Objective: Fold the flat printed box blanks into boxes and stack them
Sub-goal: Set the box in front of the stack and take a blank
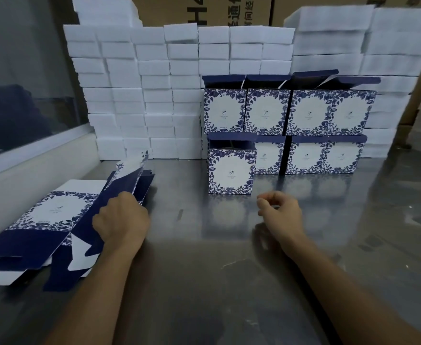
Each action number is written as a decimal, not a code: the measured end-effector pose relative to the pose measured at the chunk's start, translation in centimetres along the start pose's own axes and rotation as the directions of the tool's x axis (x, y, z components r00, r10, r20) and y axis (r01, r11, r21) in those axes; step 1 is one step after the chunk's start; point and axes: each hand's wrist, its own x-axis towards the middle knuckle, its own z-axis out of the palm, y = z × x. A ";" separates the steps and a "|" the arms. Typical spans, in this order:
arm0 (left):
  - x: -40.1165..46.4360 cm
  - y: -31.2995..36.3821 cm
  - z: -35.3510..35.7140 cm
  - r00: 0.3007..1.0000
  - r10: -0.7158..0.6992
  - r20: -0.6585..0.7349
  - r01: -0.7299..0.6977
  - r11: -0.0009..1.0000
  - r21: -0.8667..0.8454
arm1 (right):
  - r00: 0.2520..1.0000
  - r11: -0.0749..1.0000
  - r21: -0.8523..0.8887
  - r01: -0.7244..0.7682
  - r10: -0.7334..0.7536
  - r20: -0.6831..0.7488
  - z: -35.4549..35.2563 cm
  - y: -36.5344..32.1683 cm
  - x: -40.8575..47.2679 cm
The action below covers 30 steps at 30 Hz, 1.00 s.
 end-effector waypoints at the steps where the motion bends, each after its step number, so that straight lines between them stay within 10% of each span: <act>1: 0.0 0.0 0.0 1.000 -0.002 -0.016 0.001 1.000 -0.019 | 1.000 1.000 -0.020 0.011 -0.011 0.013 0.0 0.0 0.0; 30: 1.6 -2.0 -0.4 0.999 0.032 0.013 -0.029 0.982 -0.189 | 0.964 0.880 -0.430 0.205 -0.105 0.244 2.5 -1.2 -2.2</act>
